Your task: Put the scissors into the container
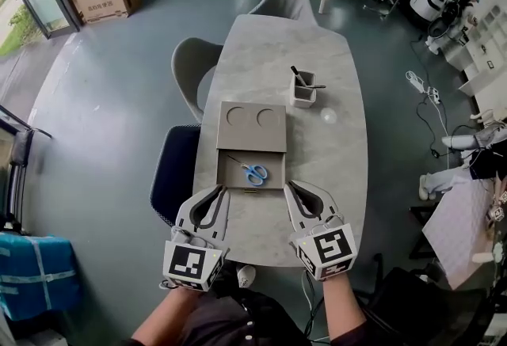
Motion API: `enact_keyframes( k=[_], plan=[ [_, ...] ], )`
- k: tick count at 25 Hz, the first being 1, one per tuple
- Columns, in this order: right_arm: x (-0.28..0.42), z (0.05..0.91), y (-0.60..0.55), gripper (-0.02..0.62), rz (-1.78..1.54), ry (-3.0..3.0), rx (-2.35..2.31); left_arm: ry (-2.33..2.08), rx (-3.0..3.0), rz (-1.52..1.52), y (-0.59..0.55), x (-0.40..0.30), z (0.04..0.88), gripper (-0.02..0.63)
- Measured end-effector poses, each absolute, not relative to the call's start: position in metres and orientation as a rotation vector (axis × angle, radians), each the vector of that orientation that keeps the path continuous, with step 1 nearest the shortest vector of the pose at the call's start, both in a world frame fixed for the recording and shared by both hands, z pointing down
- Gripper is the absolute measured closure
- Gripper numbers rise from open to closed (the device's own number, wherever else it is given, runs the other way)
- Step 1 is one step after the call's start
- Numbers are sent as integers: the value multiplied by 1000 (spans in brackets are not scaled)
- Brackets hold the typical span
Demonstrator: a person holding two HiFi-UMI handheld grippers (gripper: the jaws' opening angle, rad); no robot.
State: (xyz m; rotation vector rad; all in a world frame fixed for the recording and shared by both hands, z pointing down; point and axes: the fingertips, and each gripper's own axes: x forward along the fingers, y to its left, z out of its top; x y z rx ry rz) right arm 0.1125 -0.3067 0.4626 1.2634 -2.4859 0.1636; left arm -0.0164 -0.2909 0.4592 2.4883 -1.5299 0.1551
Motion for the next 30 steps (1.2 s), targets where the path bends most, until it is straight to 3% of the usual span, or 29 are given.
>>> enact_keyframes(
  k=[8, 17, 30],
  plan=[
    [153, 412, -254, 598, 396, -2645, 1582, -1582, 2540, 99, -248, -19, 419, 568],
    [184, 355, -200, 598, 258, -2671, 1852, -1615, 2590, 53, -204, -15, 382, 568],
    [193, 346, -156, 598, 128, -2611, 1898, -1658, 2608, 15, -161, -5, 366, 568]
  ],
)
